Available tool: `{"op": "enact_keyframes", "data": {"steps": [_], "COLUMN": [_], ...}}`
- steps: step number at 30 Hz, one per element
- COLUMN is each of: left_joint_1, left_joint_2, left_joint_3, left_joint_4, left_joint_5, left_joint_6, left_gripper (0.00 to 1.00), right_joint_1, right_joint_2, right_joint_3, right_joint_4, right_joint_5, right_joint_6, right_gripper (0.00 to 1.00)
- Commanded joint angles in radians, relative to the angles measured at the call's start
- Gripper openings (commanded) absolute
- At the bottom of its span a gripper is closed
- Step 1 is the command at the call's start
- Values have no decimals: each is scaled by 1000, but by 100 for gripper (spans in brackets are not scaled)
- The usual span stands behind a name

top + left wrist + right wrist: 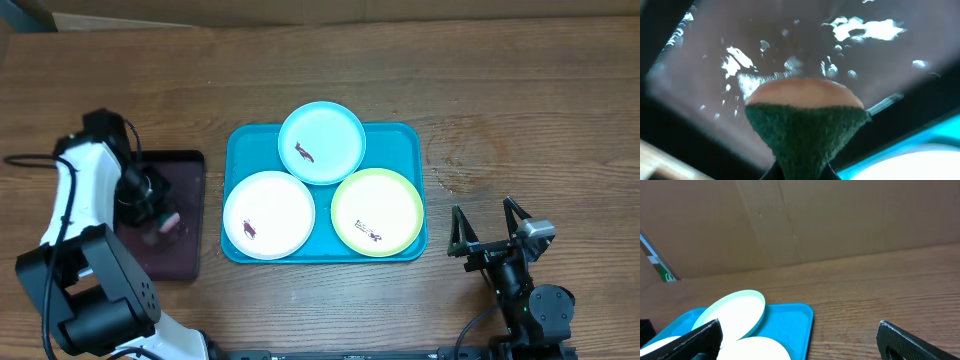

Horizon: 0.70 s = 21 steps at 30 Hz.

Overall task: Clean dirty plates on tray and stack at the side
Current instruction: 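Lift the sponge with the left gripper above the dark tray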

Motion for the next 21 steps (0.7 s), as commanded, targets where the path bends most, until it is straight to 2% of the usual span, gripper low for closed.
{"op": "enact_keyframes", "data": {"steps": [1,4,6,9,13,16,18,21], "left_joint_1": [8,2,-16,-41,-61,-51,-40,-22], "left_joint_2": [-31,-40,-47,-43,-43,-43,-43,-44], "left_joint_3": [237,351,368,300,117,18,5,92], "left_joint_4": [-113,-171,-156,-113,-30,15,11,-65], "left_joint_5": [34,35,30,-26,-117,-126,-125,-122], "left_joint_6": [49,50,48,38,6,6,7,12], "left_gripper": [4,4,4,4,4,4,4,4], "right_joint_1": [-5,-5,-5,-5,-5,-5,-5,-5], "right_joint_2": [-8,-8,-8,-8,-6,-5,-5,-5], "right_joint_3": [-10,-10,-10,-10,-10,-10,-10,-10], "right_joint_4": [6,6,6,6,6,6,6,6], "right_joint_5": [-2,-2,-2,-2,-2,-2,-2,-2], "right_joint_6": [0,0,0,0,0,0,0,0], "right_gripper": [100,100,100,100,100,100,100,100]}}
